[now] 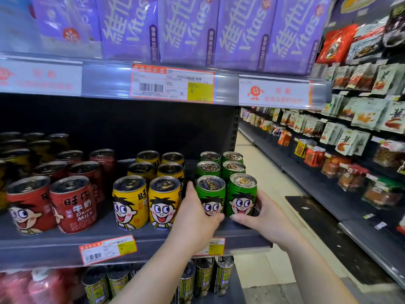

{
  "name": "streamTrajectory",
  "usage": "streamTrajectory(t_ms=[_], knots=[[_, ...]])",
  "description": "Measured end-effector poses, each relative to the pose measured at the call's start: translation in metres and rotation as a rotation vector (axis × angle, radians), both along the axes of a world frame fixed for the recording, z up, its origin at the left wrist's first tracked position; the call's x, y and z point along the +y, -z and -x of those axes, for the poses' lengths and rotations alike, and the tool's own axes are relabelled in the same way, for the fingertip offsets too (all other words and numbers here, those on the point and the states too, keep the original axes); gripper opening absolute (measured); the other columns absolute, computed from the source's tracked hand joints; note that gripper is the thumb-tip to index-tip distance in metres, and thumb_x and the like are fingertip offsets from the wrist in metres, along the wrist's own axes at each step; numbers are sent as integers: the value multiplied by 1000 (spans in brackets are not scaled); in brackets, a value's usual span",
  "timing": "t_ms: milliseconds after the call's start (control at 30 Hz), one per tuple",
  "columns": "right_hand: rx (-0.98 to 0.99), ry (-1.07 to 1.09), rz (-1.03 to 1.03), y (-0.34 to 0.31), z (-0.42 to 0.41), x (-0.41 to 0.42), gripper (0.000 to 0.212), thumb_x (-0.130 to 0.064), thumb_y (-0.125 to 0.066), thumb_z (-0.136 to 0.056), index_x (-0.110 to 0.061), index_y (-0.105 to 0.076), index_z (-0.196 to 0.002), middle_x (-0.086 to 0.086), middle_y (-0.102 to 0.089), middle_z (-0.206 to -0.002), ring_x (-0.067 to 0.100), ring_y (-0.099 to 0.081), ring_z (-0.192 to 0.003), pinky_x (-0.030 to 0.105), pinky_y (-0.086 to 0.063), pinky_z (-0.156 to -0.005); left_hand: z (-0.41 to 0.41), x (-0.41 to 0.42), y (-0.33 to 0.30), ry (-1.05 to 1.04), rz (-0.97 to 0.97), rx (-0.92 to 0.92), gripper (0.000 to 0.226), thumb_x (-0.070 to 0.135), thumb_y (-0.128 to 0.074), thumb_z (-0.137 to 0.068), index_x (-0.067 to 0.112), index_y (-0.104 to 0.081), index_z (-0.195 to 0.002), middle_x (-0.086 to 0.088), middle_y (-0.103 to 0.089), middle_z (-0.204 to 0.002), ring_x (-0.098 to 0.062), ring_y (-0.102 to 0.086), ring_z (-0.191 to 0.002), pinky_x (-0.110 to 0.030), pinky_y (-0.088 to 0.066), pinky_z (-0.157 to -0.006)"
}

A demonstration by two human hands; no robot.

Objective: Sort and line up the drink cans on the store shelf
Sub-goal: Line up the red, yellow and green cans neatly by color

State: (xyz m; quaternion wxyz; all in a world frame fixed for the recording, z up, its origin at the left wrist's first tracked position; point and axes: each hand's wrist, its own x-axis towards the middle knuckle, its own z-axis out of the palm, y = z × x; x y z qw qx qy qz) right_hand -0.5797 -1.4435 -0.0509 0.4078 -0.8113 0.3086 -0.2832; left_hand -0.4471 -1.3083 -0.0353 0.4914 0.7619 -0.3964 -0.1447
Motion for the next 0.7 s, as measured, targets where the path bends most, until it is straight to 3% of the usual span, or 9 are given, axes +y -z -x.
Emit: streamTrajectory(t_ms=[67,300,467,567,667,700], knots=[[-7,26,10,4,2,3,69,-33,-87,-62,-31,-52,-121,-17,-66,-110,-8,-60,-97,17,-48,-82,3,4,1,25,37,-18,106,24,-76,-77,21,-1,-151,6,-40,-145,-10,-38,-131,-16,-27,-96],[-18,164,81,16,3,12,66,-36,-81,-69,-27,-50,-126,-15,-64,-114,3,-59,-105,31,-49,-93,3,9,4,56,77,-39,98,23,-74,-79,20,-8,-151,4,-41,-144,-10,-39,-129,-16,-27,-95],[0,130,74,12,6,7,63,-35,-81,-69,-25,-52,-124,-14,-65,-112,1,-58,-103,26,-48,-92,4,5,3,-11,68,-95,85,26,-65,-87,20,-9,-150,1,-36,-148,-13,-33,-134,-21,-28,-101],[-4,56,37,11,10,-3,65,-44,-81,-66,-29,-52,-122,-18,-65,-110,-3,-58,-102,23,-48,-91,8,2,2,-39,63,-103,88,29,-66,-86,22,-7,-151,1,-33,-151,-12,-31,-136,-25,-27,-107],[-116,-21,-63,4,13,-14,70,-59,-68,-66,-30,-51,-127,-15,-63,-119,-2,-56,-109,23,-49,-92,14,5,-11,-72,102,-142,99,36,-72,-79,25,-4,-151,5,-23,-155,-9,-23,-140,-27,-25,-111],[-160,-31,-83,0,12,-18,65,-58,-61,-72,-29,-50,-129,-14,-60,-123,-2,-55,-111,17,-47,-90,14,7,-19,-84,108,-180,101,39,-74,-76,26,-6,-150,6,-22,-155,-9,-21,-141,-28,-24,-113]])
